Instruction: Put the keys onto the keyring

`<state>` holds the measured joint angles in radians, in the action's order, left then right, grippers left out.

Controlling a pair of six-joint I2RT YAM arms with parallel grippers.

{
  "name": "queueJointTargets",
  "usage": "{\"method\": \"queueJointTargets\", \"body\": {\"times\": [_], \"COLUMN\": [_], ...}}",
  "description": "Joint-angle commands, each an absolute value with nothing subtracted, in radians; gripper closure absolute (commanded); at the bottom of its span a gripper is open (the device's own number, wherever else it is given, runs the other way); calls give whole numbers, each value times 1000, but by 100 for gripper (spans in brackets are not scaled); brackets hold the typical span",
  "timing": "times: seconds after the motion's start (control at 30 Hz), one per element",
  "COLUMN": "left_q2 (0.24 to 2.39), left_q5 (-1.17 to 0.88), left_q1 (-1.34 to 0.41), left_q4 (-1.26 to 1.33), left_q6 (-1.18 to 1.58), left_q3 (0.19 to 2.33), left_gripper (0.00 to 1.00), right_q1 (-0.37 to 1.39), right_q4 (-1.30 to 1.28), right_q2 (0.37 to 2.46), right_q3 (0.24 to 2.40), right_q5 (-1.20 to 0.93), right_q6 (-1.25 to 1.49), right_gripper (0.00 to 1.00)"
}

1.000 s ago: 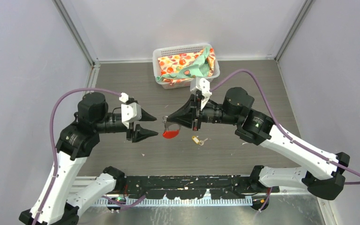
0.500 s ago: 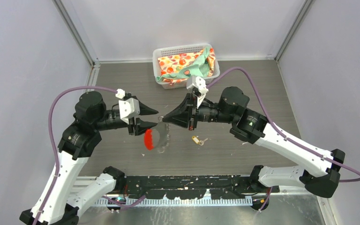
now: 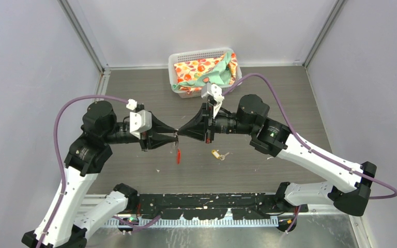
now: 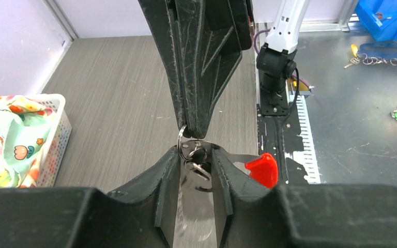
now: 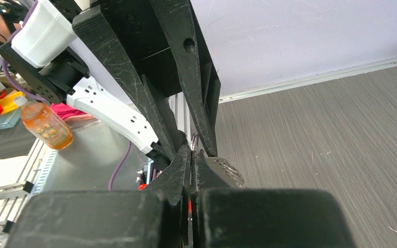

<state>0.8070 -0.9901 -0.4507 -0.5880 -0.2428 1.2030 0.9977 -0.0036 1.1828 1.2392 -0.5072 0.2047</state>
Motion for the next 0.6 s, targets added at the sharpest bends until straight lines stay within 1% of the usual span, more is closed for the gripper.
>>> {"method": "queueJointTargets", "body": {"times": [0.0, 0.13, 0.2, 0.47, 0.57], "left_q2": [798, 794, 793, 798, 781], "left_q5": [-1016, -1018, -1022, -1013, -999], "left_q1": [-454, -454, -454, -454, -454], "left_q4": [-628, -681, -682, -679, -678], "left_q6": [-305, -331, -329, -328, -342], "left_q3": [1198, 1200, 1198, 1204, 1192], "left_gripper": [70, 69, 70, 86, 93], "right_q1": [996, 995, 996, 995, 995], "right_q4": [76, 78, 79, 80, 80], "right_q2": [1163, 1161, 1160, 1156, 1147], "right_q3": [1270, 1272, 1274, 1270, 1266], "right_q5": [-516, -522, -523, -524, -519], "right_q6": [218, 226, 227, 236, 236], "right_gripper": [99, 99, 99, 99, 99]}}
